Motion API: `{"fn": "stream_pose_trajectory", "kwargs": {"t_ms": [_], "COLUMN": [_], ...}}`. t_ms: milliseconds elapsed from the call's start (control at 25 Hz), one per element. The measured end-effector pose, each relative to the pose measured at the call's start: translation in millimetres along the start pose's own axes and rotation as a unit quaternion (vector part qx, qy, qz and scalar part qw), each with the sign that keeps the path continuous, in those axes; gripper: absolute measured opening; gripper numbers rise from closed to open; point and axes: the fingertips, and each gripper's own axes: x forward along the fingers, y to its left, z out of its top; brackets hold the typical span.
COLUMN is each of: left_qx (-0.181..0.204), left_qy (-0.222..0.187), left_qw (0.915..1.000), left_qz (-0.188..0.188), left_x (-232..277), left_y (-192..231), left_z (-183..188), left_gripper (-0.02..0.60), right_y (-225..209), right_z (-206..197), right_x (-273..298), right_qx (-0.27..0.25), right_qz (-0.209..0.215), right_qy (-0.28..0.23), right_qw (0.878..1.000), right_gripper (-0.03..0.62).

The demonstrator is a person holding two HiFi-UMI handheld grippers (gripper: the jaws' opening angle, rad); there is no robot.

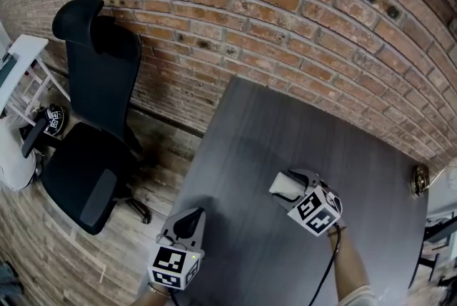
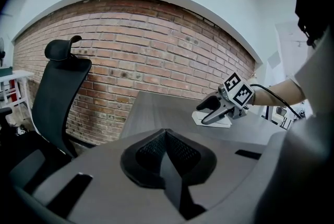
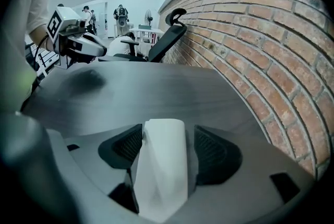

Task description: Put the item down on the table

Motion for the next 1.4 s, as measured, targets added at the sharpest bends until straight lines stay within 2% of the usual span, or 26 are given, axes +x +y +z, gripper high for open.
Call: {"fn": "stream_pose_trajectory", "kwargs": {"t_ms": [440,680,920,1040,1240,1400], "left_qx": [0.003,0.016,0.028,0.038,0.047,0.047], "left_qy": [-0.012,-0.029,-0.041,-0.056,-0.078,-0.088], "left_qw": [0.9999,0.9994,0.9987,0.9977,0.9958,0.9948], "left_qz": [-0.004,-0.012,-0.009,-0.003,0.006,0.015], "left_x": [-16,-30,-55,-64,-80,-93], "left_y": [-15,-33,-51,-53,-59,-65], "left_z": [7,19,27,41,62,72], "left_gripper": [0.015,0.015,0.015,0.015,0.015,0.015], "right_y": [-2,5,22,24,28,33], "right_z": [19,10,-4,-3,-1,-13], "right_x": [-54,-88,-124,-144,-186,-224], "right_qx": [0.071,0.114,0.169,0.191,0.232,0.273], "right_qz": [-0.064,-0.114,-0.151,-0.178,-0.236,-0.295], "right_qy": [-0.073,-0.105,-0.131,-0.153,-0.197,-0.211], "right_qw": [0.993,0.981,0.965,0.953,0.923,0.891], "right_gripper": [0.306,0.305,0.266,0.233,0.185,0.1]}}
